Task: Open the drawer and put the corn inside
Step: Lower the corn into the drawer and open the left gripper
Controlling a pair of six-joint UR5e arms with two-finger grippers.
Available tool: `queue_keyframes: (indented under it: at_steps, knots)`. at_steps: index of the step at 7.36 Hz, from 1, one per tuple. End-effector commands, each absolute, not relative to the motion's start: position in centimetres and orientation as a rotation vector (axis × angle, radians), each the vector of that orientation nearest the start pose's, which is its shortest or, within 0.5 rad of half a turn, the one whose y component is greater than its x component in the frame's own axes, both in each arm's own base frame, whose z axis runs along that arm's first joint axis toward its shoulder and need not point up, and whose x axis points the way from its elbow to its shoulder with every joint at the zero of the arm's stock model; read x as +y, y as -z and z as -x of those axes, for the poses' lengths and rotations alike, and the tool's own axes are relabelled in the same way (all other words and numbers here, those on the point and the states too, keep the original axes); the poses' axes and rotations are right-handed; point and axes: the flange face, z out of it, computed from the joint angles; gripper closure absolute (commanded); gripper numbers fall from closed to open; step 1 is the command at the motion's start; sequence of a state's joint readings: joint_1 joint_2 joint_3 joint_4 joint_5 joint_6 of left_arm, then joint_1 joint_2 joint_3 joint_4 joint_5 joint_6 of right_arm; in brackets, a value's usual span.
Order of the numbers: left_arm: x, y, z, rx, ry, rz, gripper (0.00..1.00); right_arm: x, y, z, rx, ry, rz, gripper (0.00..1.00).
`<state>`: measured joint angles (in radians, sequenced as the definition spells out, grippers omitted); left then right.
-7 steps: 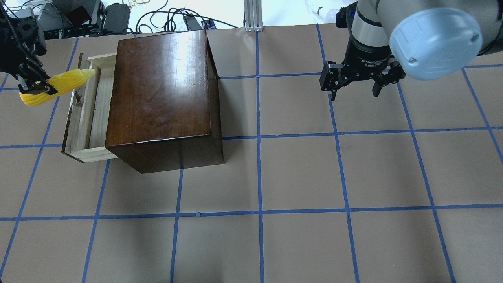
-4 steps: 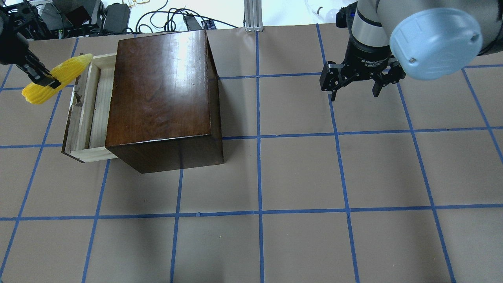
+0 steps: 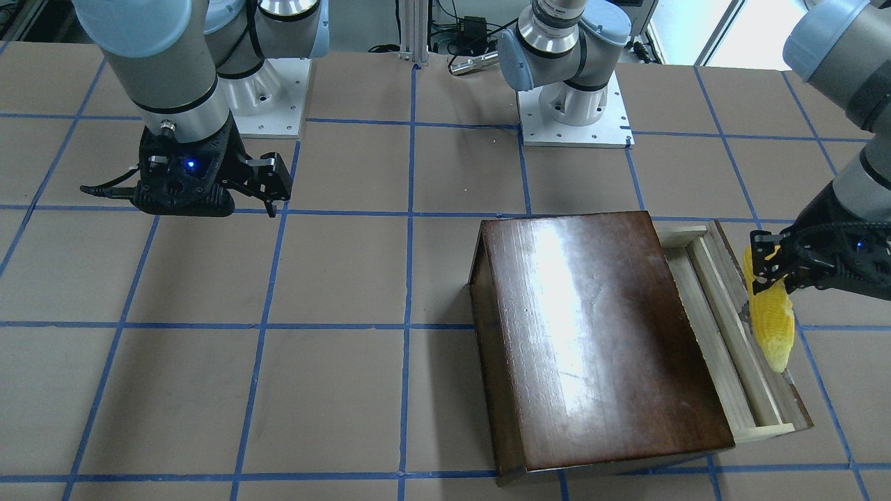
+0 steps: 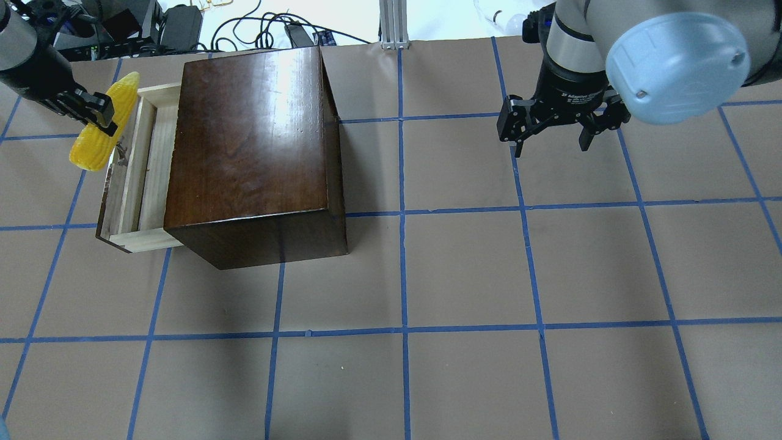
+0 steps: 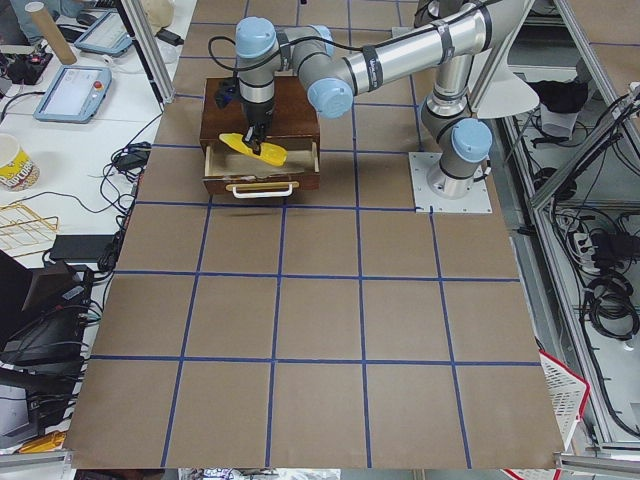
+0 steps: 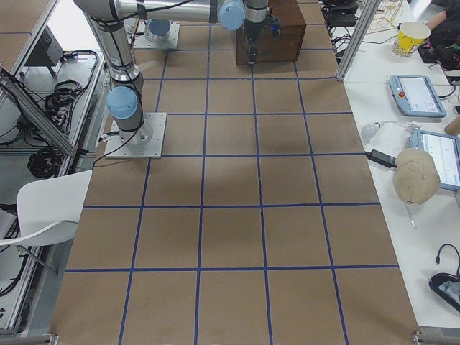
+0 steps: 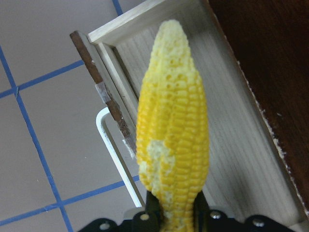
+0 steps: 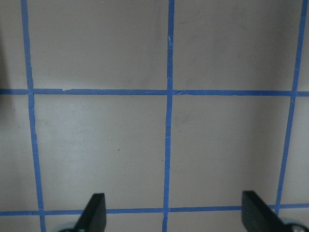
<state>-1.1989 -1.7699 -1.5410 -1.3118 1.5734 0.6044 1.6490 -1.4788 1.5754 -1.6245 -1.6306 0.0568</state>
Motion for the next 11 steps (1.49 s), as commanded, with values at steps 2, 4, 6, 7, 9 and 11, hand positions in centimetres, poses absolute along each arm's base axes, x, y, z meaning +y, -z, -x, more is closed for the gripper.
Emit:
queue_keyframes:
  at_steps: [2,4,6,7,9,11]
  knots:
    - [-59.0,-41.0,-6.4,3.117,0.081,-0.01,1.0,-51.3,-44.4,-16.8,3.203,-0.062,0.036,0.0]
    - [-59.2,-40.3,-6.5,3.121,0.063,0.017,0.8,-51.3,-44.4,-16.8,3.203,-0.062,0.036,0.0]
    - [-59.1,-40.2,-6.7,3.122,0.058,0.036,0.0,-51.3,-44.4,-16.8,3.203,-0.062,0.036,0.0]
    - [-59.0,-40.1,-6.8,3.125,0.042,0.041,0.0,-51.3,-44.4,-16.8,3.203,-0.062,0.036,0.0]
    - [-58.8,-41.0,-7.0,3.121,0.058,0.048,0.0,-51.3,-44.4,-16.8,3.203,-0.062,0.036,0.0]
    - [-58.0,-43.4,-6.3,3.118,0.081,0.036,0.0,-51.3,-44.4,-16.8,3.203,-0.062,0.036,0.0]
